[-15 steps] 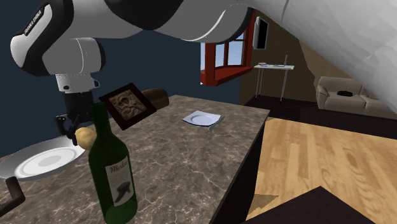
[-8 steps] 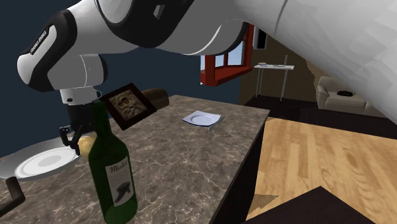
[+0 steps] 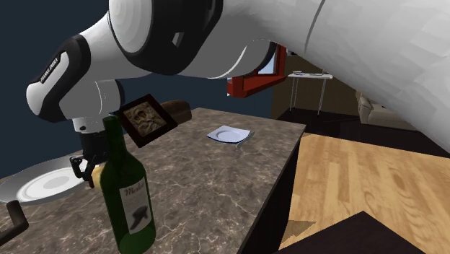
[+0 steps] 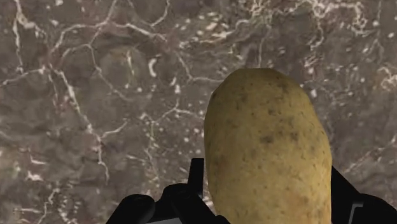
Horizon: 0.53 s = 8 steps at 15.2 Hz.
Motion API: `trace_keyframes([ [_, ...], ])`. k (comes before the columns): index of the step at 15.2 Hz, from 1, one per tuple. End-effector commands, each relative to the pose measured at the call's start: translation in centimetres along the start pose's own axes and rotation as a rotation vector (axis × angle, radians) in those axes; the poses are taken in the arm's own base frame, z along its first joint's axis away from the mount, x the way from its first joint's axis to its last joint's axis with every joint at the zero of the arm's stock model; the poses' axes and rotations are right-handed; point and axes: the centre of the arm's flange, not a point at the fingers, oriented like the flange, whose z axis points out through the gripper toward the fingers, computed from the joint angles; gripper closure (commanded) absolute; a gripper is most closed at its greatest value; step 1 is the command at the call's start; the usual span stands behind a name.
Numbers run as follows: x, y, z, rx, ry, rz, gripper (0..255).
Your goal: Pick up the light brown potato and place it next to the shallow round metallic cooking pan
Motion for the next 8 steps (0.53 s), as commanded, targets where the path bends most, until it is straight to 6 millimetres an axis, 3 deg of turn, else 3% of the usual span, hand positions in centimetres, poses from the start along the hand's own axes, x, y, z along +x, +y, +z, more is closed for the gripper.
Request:
trace_keyframes([
  [1, 0.2, 0.1, 1.2, 0.000, 0.000, 0.000, 255],
  [5, 0.4, 0.2, 3.3, 0.000, 0.000, 0.000, 255],
  [8, 0.4, 0.2, 3.3, 0.000, 0.000, 0.000, 255],
])
